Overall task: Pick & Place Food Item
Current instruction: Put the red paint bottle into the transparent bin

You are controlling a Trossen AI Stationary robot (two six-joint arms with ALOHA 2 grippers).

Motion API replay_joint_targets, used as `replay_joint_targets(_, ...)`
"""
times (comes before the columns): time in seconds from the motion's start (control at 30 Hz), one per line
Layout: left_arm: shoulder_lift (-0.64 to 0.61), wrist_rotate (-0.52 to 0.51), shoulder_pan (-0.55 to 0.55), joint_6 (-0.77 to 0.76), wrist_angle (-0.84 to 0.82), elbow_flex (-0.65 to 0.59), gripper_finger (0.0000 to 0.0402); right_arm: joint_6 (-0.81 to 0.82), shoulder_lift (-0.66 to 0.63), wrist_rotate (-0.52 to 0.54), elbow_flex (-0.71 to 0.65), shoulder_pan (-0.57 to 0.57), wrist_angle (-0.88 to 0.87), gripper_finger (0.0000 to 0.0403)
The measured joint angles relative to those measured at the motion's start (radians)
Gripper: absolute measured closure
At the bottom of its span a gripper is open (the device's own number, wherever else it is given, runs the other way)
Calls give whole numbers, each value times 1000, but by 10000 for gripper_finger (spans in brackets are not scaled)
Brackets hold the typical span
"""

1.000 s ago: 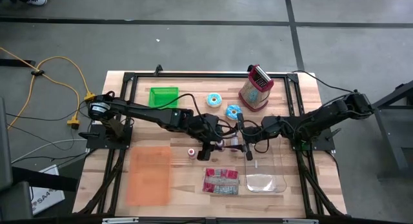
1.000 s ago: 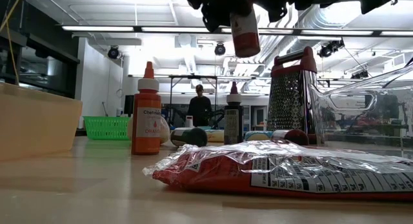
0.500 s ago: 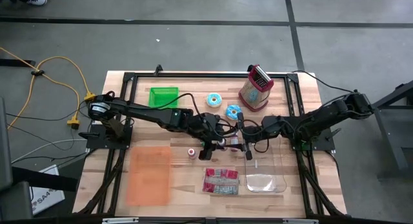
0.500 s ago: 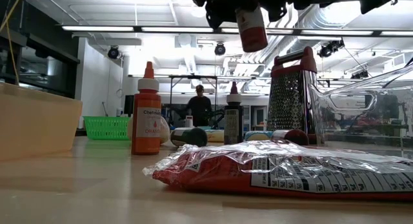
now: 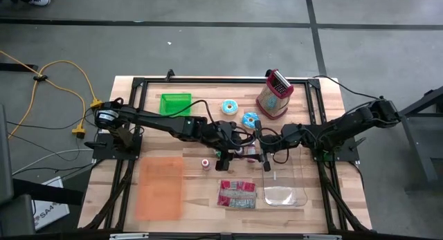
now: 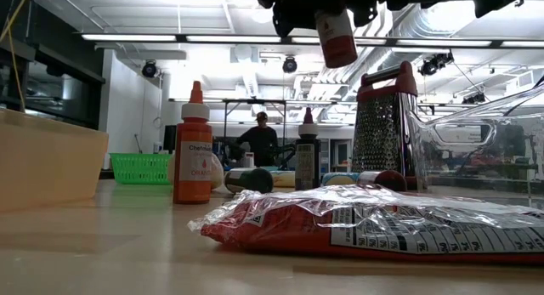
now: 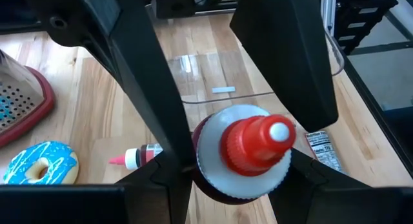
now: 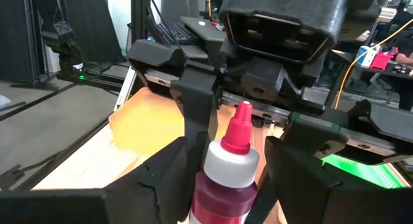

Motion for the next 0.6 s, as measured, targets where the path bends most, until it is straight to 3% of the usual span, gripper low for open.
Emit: replay_joint_targets(0.6, 0, 1, 0, -14, -10, 0, 247, 53, 0, -10, 0, -9, 0, 205)
